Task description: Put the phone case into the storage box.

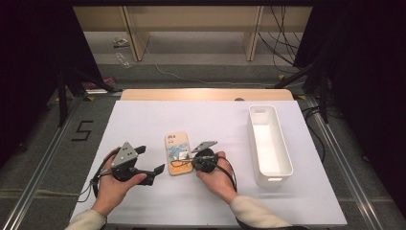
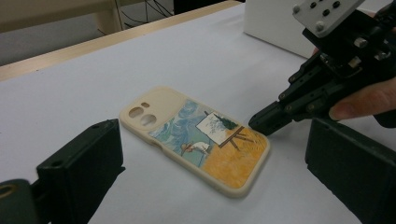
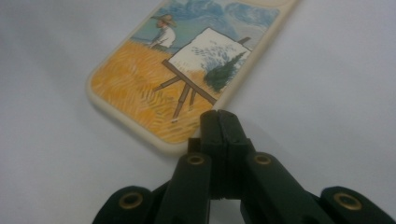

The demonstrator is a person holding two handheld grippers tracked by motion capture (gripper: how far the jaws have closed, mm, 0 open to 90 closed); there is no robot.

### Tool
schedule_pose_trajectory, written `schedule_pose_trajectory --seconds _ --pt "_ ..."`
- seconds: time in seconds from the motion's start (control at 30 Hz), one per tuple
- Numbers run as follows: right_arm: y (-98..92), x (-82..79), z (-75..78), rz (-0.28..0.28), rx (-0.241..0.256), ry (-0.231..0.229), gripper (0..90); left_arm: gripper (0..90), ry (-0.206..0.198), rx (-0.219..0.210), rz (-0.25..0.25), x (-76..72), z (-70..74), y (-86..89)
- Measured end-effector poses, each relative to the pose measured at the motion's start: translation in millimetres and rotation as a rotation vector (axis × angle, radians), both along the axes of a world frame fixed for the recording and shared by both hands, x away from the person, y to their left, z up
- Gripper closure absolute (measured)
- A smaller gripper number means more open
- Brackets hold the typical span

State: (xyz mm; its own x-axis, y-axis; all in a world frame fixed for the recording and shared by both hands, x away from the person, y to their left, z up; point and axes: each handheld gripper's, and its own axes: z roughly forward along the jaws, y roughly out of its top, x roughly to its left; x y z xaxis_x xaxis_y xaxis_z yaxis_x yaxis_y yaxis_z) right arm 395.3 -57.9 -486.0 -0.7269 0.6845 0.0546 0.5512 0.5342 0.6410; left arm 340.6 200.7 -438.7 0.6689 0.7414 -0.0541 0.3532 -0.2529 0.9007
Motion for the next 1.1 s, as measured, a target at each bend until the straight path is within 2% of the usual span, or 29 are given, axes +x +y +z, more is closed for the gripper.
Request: schedule_pose_trajectory --seconds 0.43,1.1 --pt "24.0 -14.9 -3.2 0.073 0.031 -0.007 90.0 4.6 0.012 0.011 0.012 0.7 -0.8 0.0" --pt "35.6 -18.6 -5.1 0.087 0.051 -0.009 90.0 4.7 0.021 0.022 0.03 1.7 -1.5 0.5"
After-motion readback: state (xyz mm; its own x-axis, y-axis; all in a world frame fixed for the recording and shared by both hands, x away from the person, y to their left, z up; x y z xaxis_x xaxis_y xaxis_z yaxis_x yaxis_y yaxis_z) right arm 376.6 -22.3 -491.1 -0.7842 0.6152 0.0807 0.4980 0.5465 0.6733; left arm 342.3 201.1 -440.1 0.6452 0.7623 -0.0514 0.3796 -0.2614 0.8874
